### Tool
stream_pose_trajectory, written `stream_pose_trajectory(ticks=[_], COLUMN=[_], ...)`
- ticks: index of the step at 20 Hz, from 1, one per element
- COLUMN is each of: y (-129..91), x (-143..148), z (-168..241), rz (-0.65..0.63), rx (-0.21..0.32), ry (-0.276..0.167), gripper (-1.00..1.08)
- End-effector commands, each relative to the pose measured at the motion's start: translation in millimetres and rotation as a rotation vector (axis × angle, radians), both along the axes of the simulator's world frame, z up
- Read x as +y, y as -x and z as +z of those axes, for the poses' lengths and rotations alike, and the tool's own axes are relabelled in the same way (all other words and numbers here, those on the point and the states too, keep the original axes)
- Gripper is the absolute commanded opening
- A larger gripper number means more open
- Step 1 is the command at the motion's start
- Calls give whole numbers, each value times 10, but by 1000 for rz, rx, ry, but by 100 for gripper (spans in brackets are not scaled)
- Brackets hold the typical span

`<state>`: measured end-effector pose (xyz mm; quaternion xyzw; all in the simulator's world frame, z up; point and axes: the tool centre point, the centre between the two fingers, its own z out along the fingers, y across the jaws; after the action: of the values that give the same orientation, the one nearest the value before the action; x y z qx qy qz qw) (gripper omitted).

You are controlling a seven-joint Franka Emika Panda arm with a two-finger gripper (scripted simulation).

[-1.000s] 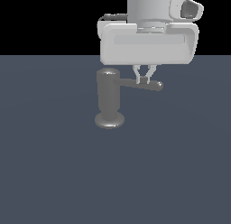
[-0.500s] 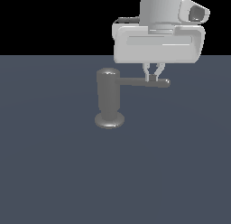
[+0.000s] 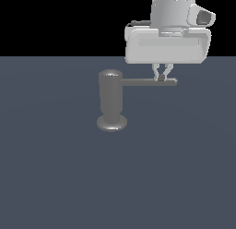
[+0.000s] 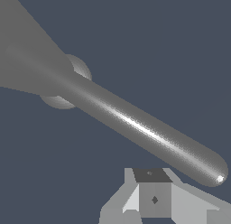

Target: Turn on the faucet by rotating a designated handle.

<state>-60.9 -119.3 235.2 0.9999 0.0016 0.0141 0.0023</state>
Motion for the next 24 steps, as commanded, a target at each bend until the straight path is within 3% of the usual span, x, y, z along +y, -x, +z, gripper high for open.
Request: stream_pose_trajectory(ticks=[1,24], y=[-74,-631], x=[-25,-557], z=[-68,-134], rz=[6,-11], rx=[10,25], ry=[-1,-4], gripper=[-100,-100])
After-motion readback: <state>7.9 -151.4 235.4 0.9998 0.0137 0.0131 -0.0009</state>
